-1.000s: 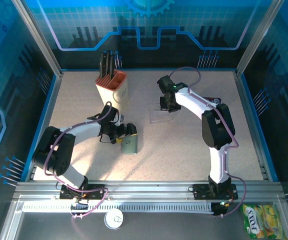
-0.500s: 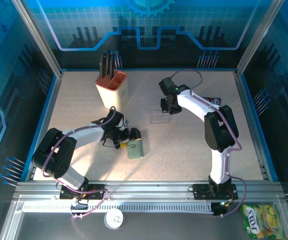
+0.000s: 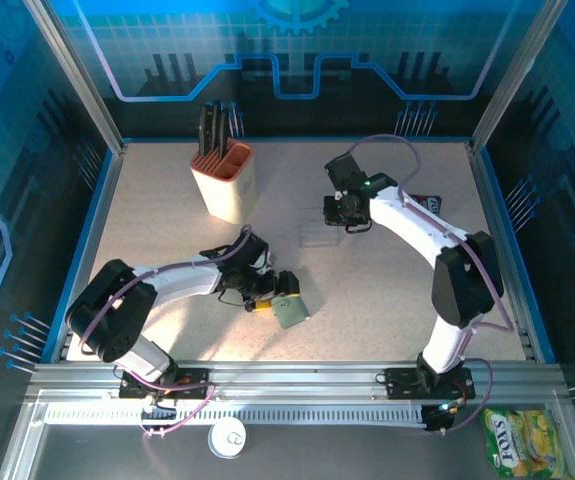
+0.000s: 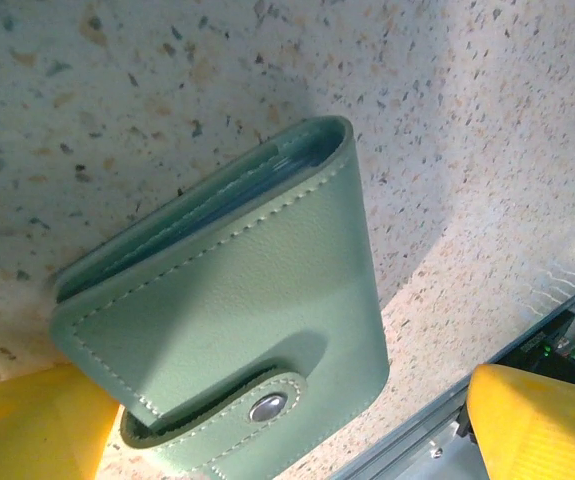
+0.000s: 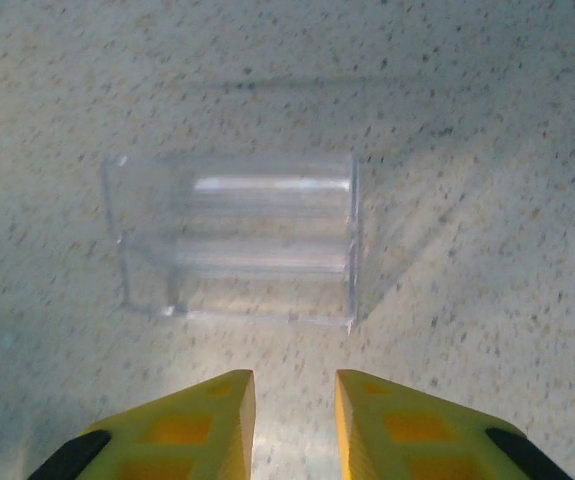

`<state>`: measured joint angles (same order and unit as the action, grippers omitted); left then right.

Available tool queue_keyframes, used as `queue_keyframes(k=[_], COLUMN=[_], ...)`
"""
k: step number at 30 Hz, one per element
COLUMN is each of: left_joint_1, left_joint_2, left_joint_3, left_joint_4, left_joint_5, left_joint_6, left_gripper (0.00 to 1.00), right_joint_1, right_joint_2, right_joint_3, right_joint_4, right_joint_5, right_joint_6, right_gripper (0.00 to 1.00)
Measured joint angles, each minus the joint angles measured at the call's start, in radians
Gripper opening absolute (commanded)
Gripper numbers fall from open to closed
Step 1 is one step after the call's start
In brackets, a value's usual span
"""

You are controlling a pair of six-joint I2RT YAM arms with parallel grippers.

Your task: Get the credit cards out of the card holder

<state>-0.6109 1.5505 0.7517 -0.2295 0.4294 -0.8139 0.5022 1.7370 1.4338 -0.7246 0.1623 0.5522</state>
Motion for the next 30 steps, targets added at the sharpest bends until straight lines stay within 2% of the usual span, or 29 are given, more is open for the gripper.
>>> queue_keyframes(k=[3, 8, 13, 18, 24, 30], left_joint_1=[0.017, 0.111, 0.233, 0.322, 0.390, 0.402], left_joint_2=[-0.037, -0.086, -0.085, -0.045, -0.003, 0.006], left_joint_3=[0.013, 0.031, 0.041, 0.096, 0.110, 0.111], left_joint_4=[-0.036, -0.053, -0.070, -0.080, -0.077, -0.076], left_joint_5=[-0.017, -0.032, -0.032, -0.031, -0.016, -0.009], left_joint_6=[0.005, 0.016, 0.057, 0.107, 0.130, 0.137], left_gripper=[0.82, 0.80, 0.80, 0.79, 0.79, 0.79], right_joint_1=[0.037, 0.158, 0.353, 0.503, 0.574, 0.602], right_joint_2=[-0.076, -0.143, -0.145, -0.077, 0.058, 0.152], right_joint_3=[-0.085, -0.215, -0.288, -0.257, -0.156, -0.136], right_joint_4=[0.001, 0.000, 0.030, 0.060, 0.060, 0.049], right_joint_5=[-0.031, -0.098, -0.179, -0.249, -0.287, -0.297], right_joint_6=[0.018, 0.072, 0.127, 0.130, 0.069, 0.014], right_gripper=[0.28, 0.27, 0.26, 0.26, 0.26, 0.29])
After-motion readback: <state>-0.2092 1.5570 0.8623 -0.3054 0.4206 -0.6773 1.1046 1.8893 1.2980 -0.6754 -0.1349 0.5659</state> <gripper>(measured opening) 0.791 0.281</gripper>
